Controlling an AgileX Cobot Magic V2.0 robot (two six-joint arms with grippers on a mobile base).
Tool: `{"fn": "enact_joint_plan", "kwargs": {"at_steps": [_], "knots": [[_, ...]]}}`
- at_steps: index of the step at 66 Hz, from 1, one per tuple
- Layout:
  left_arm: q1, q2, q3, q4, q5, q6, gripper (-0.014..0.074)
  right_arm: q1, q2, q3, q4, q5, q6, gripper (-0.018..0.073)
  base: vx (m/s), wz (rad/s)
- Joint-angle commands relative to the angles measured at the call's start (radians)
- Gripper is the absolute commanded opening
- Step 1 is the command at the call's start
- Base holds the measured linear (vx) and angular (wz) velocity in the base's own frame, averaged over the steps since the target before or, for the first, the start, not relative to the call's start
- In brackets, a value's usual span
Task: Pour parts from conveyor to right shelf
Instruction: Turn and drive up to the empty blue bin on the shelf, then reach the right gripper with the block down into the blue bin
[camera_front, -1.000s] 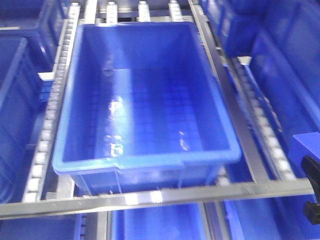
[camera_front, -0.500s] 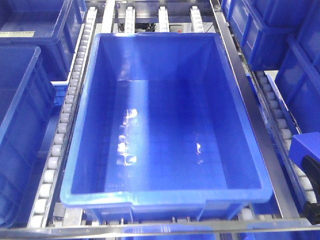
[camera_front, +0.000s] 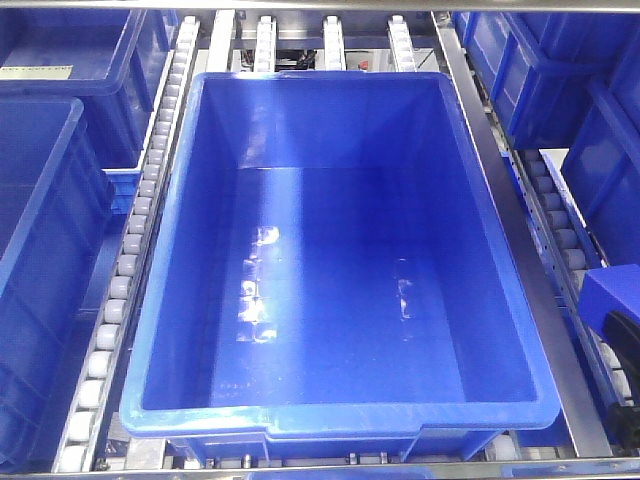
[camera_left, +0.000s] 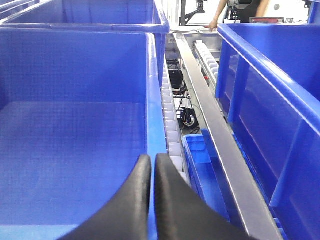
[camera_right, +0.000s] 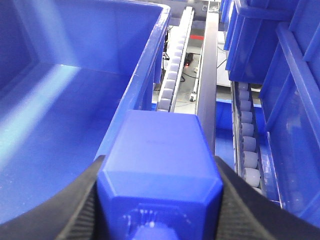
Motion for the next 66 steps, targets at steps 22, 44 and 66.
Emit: {"fn": "enact_joint_plan", "kwargs": {"at_steps": [22,44,66], "knots": [[-0.006,0.016,-0.02,-0.008,-0.079,-0.008,-0.0006,-0.003,0.006,-0.029,-0.002,-0.08,-0.004,-0.0005,0.0,0.0],[-0.006,0.016,-0.02,-0.008,-0.079,-0.008,-0.0006,-0.003,0.006,-0.029,-0.002,-0.08,-0.004,-0.0005,0.0,0.0],[-0.006,0.016,-0.02,-0.008,-0.079,-0.008,-0.0006,-0.003,0.006,-0.029,0.026,-0.091,0.001,-0.0005,0.0,0.0]]}}
